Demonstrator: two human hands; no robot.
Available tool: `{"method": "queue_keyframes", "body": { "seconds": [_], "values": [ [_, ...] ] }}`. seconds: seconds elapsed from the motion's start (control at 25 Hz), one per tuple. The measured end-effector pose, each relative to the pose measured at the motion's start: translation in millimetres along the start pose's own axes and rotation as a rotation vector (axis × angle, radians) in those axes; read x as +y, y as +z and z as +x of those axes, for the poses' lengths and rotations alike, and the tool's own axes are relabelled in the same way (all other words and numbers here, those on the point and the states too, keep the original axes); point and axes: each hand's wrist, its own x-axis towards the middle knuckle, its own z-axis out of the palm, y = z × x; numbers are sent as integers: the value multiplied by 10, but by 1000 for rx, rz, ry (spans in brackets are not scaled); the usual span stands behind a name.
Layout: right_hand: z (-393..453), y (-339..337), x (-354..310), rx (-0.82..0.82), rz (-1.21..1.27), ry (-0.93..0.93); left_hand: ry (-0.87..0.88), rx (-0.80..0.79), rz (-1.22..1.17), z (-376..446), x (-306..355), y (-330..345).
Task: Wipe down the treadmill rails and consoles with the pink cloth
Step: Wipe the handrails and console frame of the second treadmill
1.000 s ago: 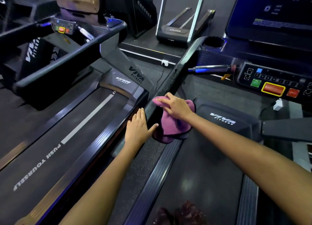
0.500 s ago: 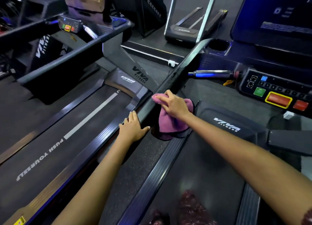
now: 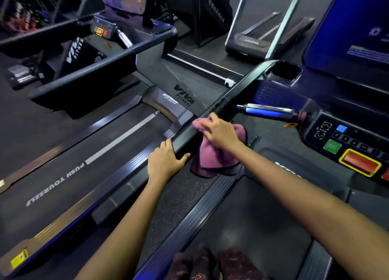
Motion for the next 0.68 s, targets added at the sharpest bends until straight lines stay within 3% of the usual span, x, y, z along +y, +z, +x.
{"method": "queue_keyframes", "body": {
  "seconds": [0.12,0.28,0.44,0.56,0.68],
  "values": [
    [333,-30,-104,19,-77,156,0,4,6,-3,7,-4],
    [322,4,-473,-30,-205,-3,-1,5,-25,-4,8,10],
    [-8,48,-146,-15,-2,-77,15,-16,-34,3,-29,19],
    [130,79,50,63,30,133,34,-80,-72,43,-37,-24],
    [332,50,-161,68,-4,253,17,-248,-22,134,-38,-142]
  ]
}}
